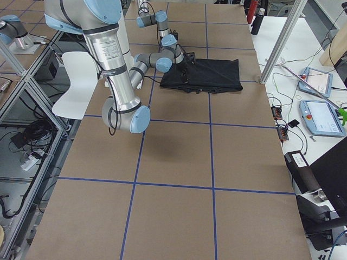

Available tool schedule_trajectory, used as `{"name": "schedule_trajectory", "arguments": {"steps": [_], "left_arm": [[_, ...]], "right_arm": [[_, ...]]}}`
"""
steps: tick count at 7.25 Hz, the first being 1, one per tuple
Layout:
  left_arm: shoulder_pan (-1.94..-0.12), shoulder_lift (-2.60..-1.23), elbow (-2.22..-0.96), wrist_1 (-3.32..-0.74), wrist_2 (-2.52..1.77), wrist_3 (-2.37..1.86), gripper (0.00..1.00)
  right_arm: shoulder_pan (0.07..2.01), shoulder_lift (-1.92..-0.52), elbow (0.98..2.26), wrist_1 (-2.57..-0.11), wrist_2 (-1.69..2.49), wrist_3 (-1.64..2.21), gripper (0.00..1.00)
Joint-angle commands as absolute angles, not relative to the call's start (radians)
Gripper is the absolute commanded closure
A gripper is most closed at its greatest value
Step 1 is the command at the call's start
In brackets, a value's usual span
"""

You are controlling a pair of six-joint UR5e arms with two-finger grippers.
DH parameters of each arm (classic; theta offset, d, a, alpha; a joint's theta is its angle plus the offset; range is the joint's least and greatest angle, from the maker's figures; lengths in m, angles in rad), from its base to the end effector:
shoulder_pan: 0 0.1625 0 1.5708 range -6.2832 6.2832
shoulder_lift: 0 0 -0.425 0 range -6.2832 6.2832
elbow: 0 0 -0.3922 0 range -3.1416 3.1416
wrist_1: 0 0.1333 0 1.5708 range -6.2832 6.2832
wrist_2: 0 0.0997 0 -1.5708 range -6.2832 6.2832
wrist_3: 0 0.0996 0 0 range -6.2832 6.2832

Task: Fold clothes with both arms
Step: 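Lower the right gripper to the shirt's corner nearest the robot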

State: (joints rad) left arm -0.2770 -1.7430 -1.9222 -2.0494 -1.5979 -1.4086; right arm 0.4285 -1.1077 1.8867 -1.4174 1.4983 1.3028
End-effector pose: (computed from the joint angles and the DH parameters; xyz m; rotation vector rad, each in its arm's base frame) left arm 0.4934 -0.2760 0.3547 0.1942 0.9839 -0.0914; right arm -0.4948 -0.3805 0.2463 0.3817 -0.8544 0.1824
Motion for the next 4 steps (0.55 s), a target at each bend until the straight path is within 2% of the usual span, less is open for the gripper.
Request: {"name": "schedule_trajectory", "arguments": {"steps": [1,2,4], "left_arm": [[-0.279,-1.747,-1.933,-2.049,-1.597,-1.410,1.00],[-0.279,-1.752,-1.934,-2.049,-1.597,-1.410,1.00],[-0.279,-1.750,-1.942,-2.049,-1.597,-1.410,1.00]], "right_arm": [[0.338,-1.108,1.878,-1.420,1.407,1.401,0.00],[0.289,-1.108,1.878,-1.452,1.349,1.498,0.01],[0.198,-1.109,1.868,-1.444,1.237,1.644,0.11]]}}
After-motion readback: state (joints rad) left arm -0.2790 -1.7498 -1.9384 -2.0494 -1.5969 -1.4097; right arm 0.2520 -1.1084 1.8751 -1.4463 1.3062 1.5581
